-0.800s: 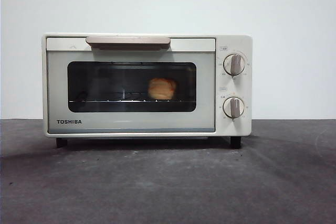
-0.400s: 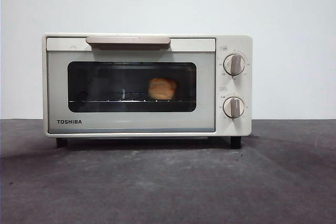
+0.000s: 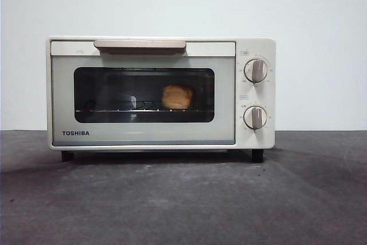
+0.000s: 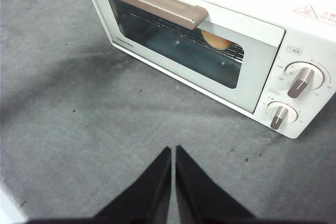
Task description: The left arm flap open the oven, the right arm pick bread and place it into oven, the left arm flap close the oven
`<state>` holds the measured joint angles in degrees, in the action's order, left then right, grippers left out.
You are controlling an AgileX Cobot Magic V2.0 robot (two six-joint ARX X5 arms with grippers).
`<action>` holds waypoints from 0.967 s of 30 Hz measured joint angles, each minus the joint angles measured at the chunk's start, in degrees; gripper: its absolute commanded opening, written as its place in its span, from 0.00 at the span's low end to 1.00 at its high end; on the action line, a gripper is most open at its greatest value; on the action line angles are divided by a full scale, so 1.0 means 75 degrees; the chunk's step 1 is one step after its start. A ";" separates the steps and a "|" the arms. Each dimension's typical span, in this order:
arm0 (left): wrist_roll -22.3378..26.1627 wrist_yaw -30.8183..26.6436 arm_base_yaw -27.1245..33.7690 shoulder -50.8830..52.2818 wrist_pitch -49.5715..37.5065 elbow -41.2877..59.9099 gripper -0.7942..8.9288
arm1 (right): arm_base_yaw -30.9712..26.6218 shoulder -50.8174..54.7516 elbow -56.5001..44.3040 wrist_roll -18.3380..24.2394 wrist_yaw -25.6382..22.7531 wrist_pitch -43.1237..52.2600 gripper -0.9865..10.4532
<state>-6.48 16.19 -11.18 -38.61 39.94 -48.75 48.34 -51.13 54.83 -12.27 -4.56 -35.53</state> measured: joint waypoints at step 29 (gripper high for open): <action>0.1093 -0.3273 0.1649 0.3258 -0.4033 0.3162 0.11 | 0.0000 0.0000 0.0000 0.0000 0.0000 0.0000 0.09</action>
<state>1.72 -8.36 1.19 -14.17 9.69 -25.04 48.34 -51.13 54.83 -12.27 -4.56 -35.53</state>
